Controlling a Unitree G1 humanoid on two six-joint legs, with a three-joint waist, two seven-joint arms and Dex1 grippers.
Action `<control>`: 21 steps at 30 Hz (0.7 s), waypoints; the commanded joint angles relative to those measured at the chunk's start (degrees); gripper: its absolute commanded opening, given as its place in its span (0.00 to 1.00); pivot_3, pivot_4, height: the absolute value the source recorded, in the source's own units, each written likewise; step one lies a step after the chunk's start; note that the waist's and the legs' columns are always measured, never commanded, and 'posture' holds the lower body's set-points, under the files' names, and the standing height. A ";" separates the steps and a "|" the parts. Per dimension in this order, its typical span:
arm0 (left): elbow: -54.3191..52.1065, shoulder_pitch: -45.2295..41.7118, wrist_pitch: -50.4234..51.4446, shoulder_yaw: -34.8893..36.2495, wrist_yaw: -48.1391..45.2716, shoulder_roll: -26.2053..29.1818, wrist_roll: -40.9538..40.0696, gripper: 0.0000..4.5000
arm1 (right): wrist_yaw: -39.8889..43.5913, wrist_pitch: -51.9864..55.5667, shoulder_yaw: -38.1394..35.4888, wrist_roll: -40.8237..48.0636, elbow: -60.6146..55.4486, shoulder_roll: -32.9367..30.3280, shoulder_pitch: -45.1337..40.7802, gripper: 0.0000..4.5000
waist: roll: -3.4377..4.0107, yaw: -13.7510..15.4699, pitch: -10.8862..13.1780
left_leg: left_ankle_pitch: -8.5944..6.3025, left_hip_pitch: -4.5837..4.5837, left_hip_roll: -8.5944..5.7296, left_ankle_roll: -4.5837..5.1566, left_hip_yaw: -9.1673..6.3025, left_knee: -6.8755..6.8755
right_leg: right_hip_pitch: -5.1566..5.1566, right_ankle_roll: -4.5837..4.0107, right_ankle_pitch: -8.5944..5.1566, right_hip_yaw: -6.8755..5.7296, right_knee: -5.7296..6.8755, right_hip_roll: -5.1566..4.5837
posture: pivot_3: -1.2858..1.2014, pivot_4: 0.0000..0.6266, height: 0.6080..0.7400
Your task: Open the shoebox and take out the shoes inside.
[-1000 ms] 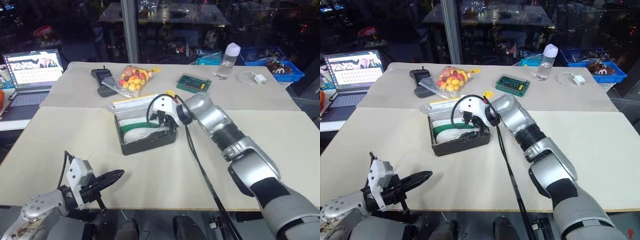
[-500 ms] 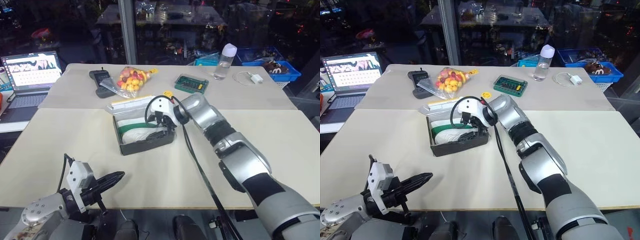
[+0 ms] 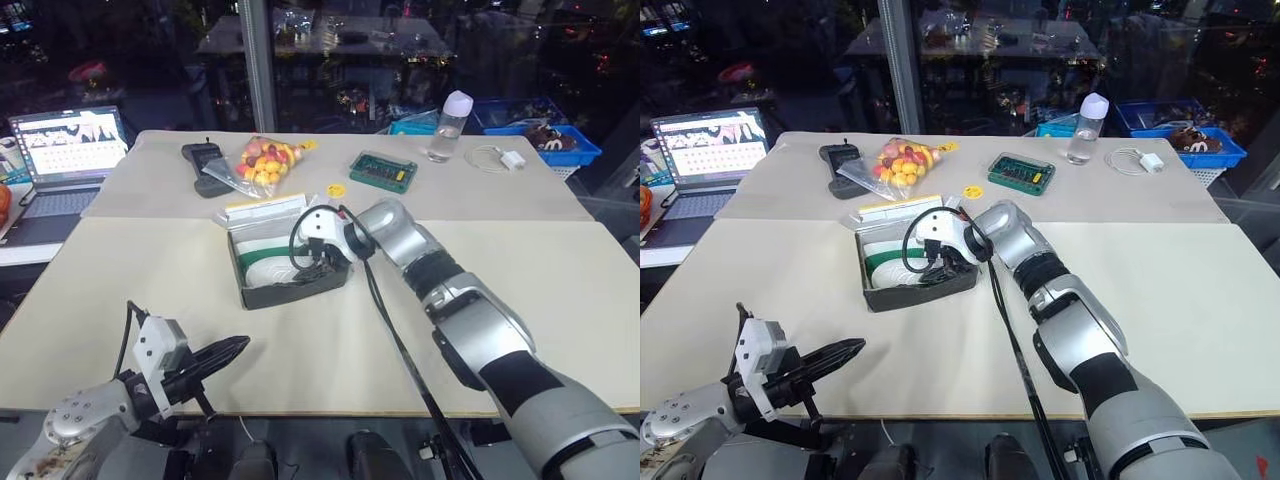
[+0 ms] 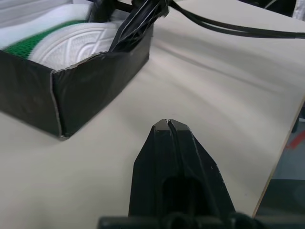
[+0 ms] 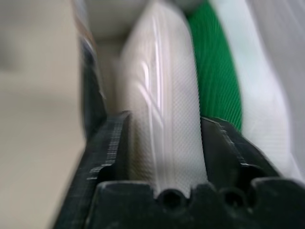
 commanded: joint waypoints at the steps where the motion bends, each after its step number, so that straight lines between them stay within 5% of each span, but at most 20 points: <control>1: -1.15 -0.80 0.38 0.32 0.77 0.22 -0.23 0.00 | -0.24 -0.14 0.52 -2.61 2.23 -0.06 0.92 0.23 | -0.02 0.00 -0.01 | 0.00 0.00 0.00 0.00 0.00 0.01 | 0.01 0.18 0.07 0.00 0.02 0.00 | 0.52 0.24 0.81; 4: -1.52 -0.93 0.80 0.16 1.17 0.22 -0.34 0.00 | -0.32 -0.22 0.24 -2.79 2.47 0.11 0.79 0.09 | -0.01 -0.08 -0.01 | 0.00 0.01 0.00 0.00 0.00 0.00 | 0.01 0.23 0.07 0.00 0.03 0.00 | 0.52 0.24 0.81; 10: -1.99 -1.18 1.44 0.00 1.63 0.24 -0.29 0.00 | 2.16 0.33 -1.74 -0.95 -1.82 -0.41 -0.11 0.09 | -0.01 -0.08 0.00 | 0.00 0.05 0.00 0.00 -0.01 0.01 | 0.00 -0.01 -0.07 0.00 0.14 0.00 | 0.52 0.24 0.81; 21: -2.36 -1.93 2.28 -0.62 2.19 0.40 -0.62 0.00 | 5.39 16.75 -8.57 7.10 -27.58 -4.33 2.86 0.09 | 0.05 0.02 0.08 | 0.00 -0.42 0.00 -0.01 -0.06 -0.14 | -0.40 0.18 -0.05 -0.04 0.12 0.01 | 0.52 0.24 0.81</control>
